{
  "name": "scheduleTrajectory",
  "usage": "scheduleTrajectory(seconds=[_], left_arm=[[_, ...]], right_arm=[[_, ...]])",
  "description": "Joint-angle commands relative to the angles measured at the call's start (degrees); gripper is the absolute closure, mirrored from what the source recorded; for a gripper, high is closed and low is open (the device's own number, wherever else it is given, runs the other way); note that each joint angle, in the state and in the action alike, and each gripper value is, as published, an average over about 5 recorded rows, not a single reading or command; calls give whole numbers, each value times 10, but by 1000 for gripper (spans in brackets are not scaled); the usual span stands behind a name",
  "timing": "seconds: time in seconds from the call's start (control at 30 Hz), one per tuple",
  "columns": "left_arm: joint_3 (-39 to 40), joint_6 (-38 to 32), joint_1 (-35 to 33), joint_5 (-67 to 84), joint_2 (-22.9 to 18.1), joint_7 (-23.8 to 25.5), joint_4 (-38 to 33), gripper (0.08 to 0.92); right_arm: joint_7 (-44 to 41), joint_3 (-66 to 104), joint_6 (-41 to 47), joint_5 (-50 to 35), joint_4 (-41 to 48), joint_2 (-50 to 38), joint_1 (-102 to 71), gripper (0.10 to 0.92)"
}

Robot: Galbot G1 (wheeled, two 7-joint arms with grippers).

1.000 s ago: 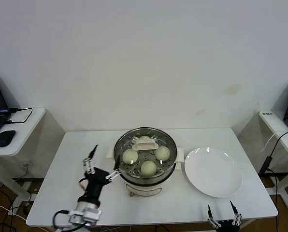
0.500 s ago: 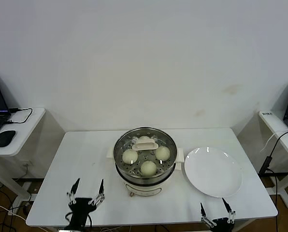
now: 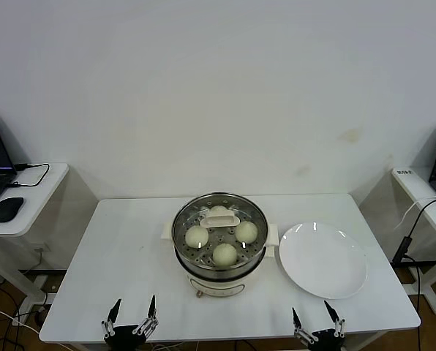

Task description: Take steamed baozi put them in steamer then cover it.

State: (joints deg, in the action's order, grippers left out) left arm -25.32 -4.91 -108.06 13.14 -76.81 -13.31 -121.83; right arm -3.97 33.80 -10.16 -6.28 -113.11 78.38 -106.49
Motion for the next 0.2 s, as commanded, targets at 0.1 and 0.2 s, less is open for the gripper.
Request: scheduleTrajectory(seconds=[0.1,0.2], left_arm=[[-5,-14,-16,-4,-18,6,17,177],[-5,-14,-16,-7,-19,6,18,177]], right_arm=[[6,-22,31,-22,-16,-14,-5,203],[7,-22,30,-19,-16,-13,-7,203]])
